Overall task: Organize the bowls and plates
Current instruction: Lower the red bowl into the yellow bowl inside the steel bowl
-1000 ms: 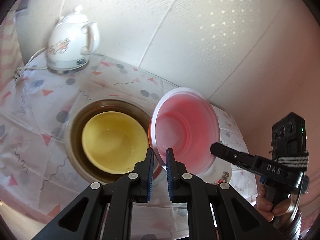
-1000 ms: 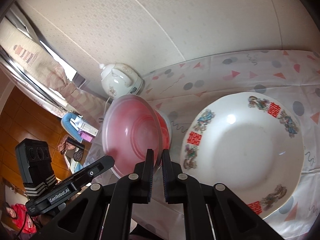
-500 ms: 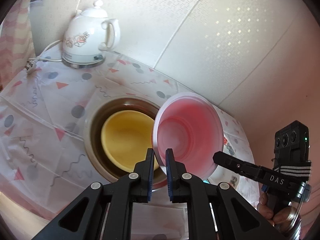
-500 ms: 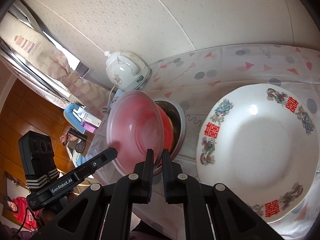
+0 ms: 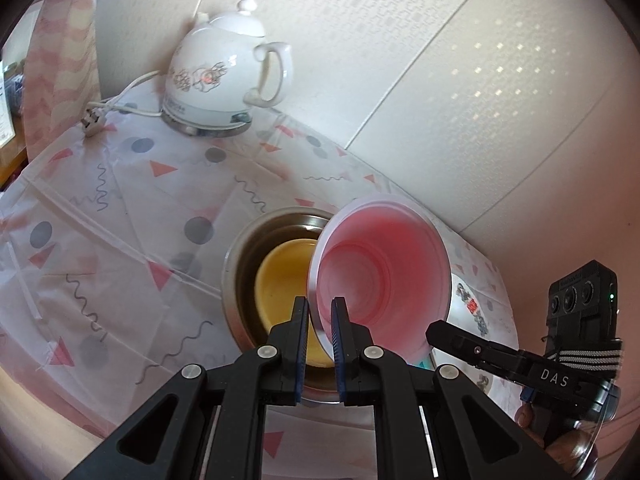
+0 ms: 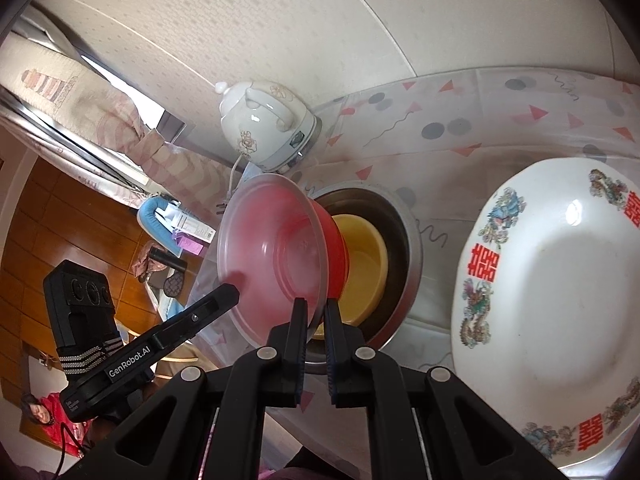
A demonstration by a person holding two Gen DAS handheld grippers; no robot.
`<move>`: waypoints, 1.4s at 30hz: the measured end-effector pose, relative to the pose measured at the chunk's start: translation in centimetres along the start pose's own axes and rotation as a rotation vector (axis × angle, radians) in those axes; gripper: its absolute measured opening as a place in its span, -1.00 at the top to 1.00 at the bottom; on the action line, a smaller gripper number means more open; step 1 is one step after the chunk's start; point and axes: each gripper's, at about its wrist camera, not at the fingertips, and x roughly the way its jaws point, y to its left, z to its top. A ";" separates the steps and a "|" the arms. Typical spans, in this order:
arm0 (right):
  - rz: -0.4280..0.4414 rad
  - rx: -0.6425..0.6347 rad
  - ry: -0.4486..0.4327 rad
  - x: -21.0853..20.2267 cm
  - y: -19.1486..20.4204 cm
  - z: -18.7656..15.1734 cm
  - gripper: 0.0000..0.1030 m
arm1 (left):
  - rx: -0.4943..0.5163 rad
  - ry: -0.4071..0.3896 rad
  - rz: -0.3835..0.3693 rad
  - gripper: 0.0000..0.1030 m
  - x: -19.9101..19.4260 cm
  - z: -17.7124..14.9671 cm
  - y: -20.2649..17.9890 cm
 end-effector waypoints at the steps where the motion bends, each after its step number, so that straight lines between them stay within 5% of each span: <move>1: 0.002 0.006 0.005 0.2 -0.1 0.1 0.85 | -0.007 0.003 0.002 0.78 0.1 0.1 0.2; 42: -0.112 0.051 0.074 3.5 -1.3 0.0 0.67 | 0.000 0.070 0.087 0.79 3.8 0.5 2.2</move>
